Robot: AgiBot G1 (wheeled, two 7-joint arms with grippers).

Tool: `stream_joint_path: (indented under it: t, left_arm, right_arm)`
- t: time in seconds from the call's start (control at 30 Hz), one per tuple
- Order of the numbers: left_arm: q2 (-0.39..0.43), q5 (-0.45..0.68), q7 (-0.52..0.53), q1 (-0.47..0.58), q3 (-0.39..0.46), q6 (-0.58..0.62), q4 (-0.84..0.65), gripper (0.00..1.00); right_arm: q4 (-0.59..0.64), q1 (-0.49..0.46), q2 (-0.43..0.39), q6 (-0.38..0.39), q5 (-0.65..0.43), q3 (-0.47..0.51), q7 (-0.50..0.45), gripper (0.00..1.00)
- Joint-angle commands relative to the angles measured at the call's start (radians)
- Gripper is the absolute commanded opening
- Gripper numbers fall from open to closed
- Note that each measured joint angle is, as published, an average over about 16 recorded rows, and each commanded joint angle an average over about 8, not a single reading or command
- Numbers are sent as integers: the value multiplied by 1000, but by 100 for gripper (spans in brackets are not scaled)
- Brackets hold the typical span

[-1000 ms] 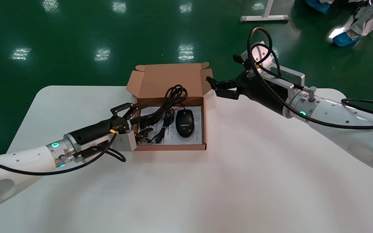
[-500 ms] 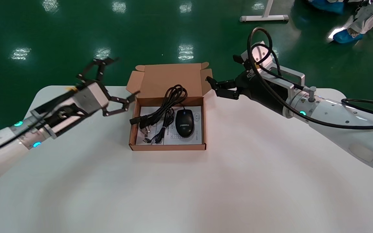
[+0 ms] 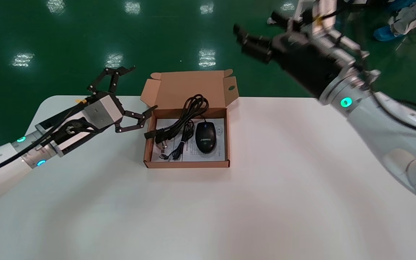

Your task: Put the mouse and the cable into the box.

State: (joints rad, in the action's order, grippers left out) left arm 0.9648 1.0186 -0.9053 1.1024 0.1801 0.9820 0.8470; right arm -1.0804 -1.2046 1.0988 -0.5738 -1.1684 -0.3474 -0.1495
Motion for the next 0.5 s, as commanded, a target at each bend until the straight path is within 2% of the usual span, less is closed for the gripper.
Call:
stream_joint_path:
  t: [0.03, 0.5]
  left_arm:
    - [-10, -11, 33, -2, 1, 13, 12, 100]
    - [-100, -84, 309, -9, 27, 144, 123, 100]
  right_arm:
    - [-6, 5, -9, -19, 17, 7, -2, 100]
    - [-57, 37, -131, -250, 125, 23, -11, 100]
